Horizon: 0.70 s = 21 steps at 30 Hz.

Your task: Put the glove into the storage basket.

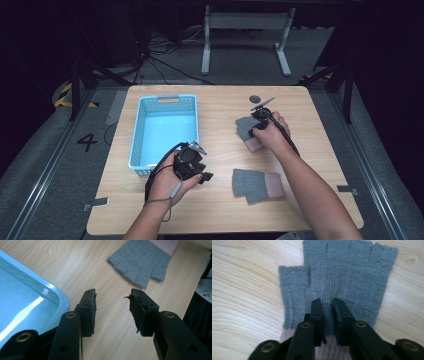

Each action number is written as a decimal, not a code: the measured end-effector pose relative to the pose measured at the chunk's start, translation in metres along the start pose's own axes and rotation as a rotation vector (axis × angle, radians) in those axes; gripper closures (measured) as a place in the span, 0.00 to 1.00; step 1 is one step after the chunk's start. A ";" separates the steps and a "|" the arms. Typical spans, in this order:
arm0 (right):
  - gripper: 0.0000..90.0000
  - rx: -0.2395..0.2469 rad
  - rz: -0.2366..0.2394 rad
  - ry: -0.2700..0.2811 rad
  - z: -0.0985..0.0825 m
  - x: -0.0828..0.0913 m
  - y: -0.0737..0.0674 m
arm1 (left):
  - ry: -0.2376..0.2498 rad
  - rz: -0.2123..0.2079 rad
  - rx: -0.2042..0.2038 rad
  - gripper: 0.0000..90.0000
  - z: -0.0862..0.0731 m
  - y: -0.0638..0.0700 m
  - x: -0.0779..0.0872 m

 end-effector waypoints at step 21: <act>0.96 0.028 0.062 0.118 -0.008 0.058 0.017 | -0.010 -0.013 -0.014 0.64 0.007 0.000 -0.004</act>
Point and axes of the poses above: each handheld gripper's, and its own axes: x roughly backward along the jaws, z roughly out of its top, y roughly to its right, the point moved 8 cm from there along -x, roughly forward along the jaws, and after that the axes turned 14 degrees about -z, right-handed, at the moved point
